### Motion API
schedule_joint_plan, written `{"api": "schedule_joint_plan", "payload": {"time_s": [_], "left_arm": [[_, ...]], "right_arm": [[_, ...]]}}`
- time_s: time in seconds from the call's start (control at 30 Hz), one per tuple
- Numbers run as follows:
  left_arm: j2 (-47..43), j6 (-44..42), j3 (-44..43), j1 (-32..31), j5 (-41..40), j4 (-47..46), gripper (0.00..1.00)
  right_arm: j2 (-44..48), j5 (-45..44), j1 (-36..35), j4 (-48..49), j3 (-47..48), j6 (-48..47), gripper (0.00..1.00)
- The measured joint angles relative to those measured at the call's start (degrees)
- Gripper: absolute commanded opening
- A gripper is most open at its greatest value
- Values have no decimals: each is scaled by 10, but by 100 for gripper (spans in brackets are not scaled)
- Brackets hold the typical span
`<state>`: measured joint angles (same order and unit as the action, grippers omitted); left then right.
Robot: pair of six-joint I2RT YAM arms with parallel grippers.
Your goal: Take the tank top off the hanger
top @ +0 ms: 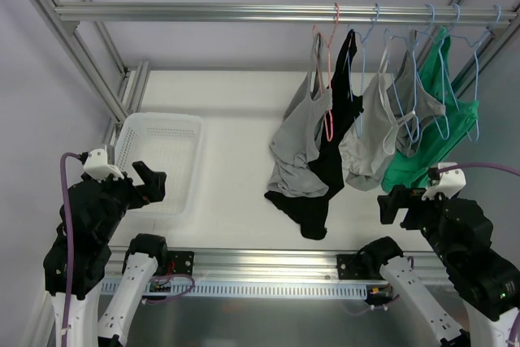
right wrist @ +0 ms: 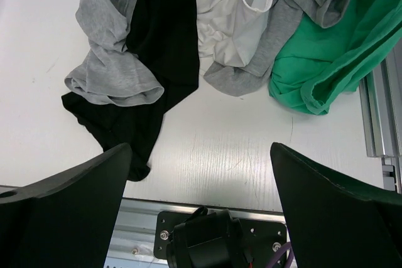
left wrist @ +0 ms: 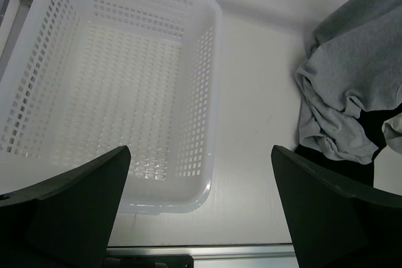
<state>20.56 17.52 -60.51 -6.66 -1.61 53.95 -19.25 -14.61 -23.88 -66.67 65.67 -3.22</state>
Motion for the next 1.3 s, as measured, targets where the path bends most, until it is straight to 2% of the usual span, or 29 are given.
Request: {"api": "schedule_joint_plan", "payload": {"time_s": [0.2,0.37,0.53,0.6,0.67,0.73,0.8,0.83,0.97,1.17,1.3], "left_arm": [[1,5,9,0,-7,0,99],[7,16,30,0,-10,-2,99],[11,25,64,0,-10,-28,99],[11,28,80,0,-13,-45,99],[14,29,95,0,-16,-56,99],[22,30,102,0,-16,-61,99],[30,31,106,0,-16,-70,99],[31,31,107,0,-16,-73,99],[27,31,110,0,-15,-80,99],[3,32,115,0,-15,-87,99],[0,35,115,-2,-15,-87,99]], "right_arm": [[0,11,0,5,21,-5,100],[-15,72,0,14,86,0,99],[-148,189,0,37,251,14,99],[-226,214,0,43,326,15,100],[-294,221,0,52,376,13,96],[-360,218,0,54,416,8,87],[-419,208,-3,55,445,0,85],[-447,195,-7,54,459,-3,79],[-541,130,-38,54,504,-27,71],[-612,42,-83,57,551,-57,63],[-642,-11,-87,71,554,-70,51]]}}
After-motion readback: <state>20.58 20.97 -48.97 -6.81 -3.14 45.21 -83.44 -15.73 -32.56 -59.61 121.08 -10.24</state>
